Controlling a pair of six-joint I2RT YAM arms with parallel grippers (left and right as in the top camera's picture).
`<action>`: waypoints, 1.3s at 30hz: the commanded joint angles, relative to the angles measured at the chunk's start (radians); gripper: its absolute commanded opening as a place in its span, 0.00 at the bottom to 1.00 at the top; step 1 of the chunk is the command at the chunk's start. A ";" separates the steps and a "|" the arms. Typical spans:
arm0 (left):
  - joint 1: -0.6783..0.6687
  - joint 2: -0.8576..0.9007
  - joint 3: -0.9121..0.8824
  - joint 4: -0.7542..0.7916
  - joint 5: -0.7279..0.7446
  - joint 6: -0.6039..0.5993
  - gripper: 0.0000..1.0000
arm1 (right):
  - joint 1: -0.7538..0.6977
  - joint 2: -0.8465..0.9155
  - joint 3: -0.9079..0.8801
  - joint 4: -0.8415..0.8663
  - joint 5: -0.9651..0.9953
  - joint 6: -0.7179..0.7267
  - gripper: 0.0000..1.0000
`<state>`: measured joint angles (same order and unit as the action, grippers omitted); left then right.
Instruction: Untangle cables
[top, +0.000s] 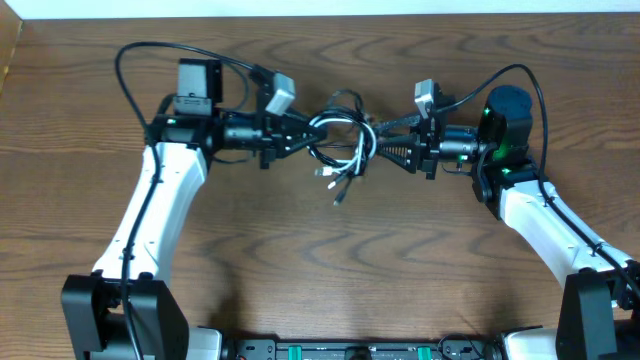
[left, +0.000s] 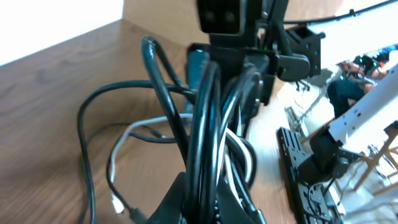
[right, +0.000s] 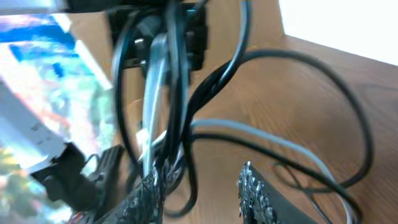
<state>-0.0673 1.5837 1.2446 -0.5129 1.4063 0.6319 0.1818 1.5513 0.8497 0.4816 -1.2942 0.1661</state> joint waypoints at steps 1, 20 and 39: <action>0.023 -0.012 0.006 0.006 0.098 0.000 0.08 | 0.023 0.005 0.006 0.056 -0.144 -0.017 0.37; -0.012 -0.012 0.006 -0.003 0.164 -0.001 0.08 | 0.100 0.005 0.006 0.126 -0.072 -0.018 0.38; -0.172 -0.012 0.006 -0.028 0.039 -0.005 0.08 | 0.149 0.005 0.006 0.179 0.003 -0.017 0.40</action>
<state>-0.2340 1.5749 1.2446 -0.5320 1.5227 0.6285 0.3115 1.5600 0.8478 0.6487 -1.2140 0.1642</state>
